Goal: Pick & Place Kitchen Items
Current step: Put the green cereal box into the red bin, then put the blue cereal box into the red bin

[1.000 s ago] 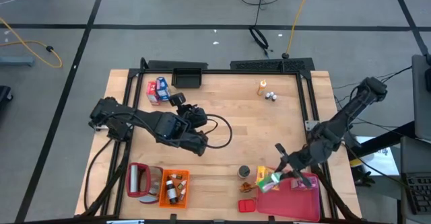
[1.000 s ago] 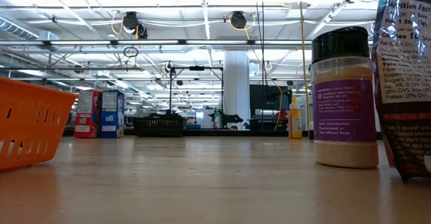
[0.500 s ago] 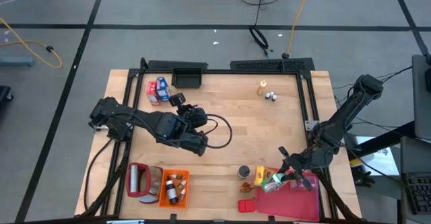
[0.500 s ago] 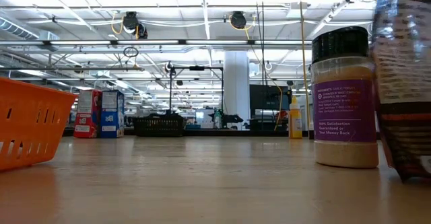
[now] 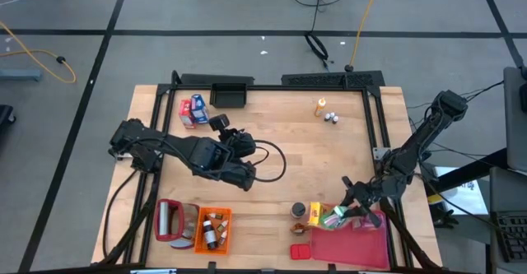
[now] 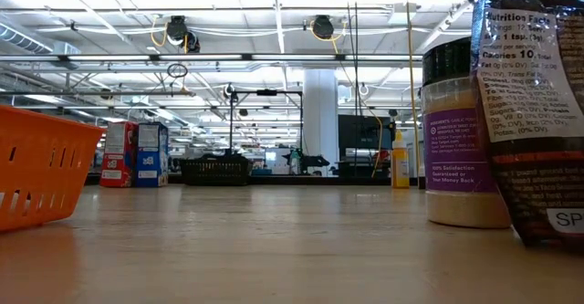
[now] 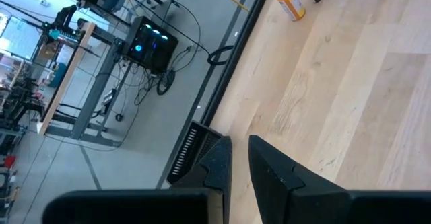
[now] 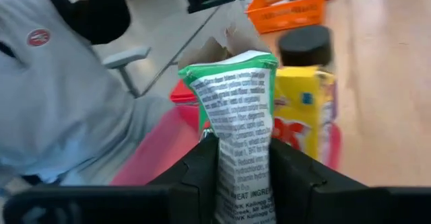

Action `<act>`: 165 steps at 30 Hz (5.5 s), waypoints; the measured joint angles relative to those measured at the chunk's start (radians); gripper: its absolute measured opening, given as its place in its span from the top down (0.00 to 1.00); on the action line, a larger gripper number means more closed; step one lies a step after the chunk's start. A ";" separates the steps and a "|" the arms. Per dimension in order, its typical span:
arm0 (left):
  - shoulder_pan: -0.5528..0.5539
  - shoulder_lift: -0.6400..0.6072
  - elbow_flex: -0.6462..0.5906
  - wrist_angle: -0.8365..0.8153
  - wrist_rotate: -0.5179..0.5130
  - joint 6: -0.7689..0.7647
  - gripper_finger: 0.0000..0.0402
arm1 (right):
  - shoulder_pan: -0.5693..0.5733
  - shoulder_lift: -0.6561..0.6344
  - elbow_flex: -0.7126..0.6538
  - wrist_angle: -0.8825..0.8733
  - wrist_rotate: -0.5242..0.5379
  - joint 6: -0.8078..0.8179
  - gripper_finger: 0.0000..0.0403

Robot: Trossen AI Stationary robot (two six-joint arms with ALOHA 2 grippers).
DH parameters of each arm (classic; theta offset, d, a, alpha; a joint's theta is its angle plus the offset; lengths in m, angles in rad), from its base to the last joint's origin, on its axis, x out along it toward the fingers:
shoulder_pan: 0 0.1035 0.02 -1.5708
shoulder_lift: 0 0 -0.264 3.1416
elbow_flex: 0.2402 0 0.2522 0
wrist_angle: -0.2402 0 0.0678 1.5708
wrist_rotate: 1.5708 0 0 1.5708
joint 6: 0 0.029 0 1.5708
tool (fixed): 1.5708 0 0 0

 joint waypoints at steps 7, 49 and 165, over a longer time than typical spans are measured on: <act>0.000 0.000 0.000 0.000 0.000 -0.001 0.87 | -0.001 -0.004 -0.017 0.008 0.051 -0.005 0.58; 0.120 -0.039 -0.047 -0.126 0.071 -0.197 0.87 | -0.058 -0.059 -0.018 0.408 0.318 -0.520 0.48; 0.512 -0.334 -0.418 0.178 0.453 0.120 1.00 | -0.211 -0.016 -0.017 0.333 0.311 -0.428 0.48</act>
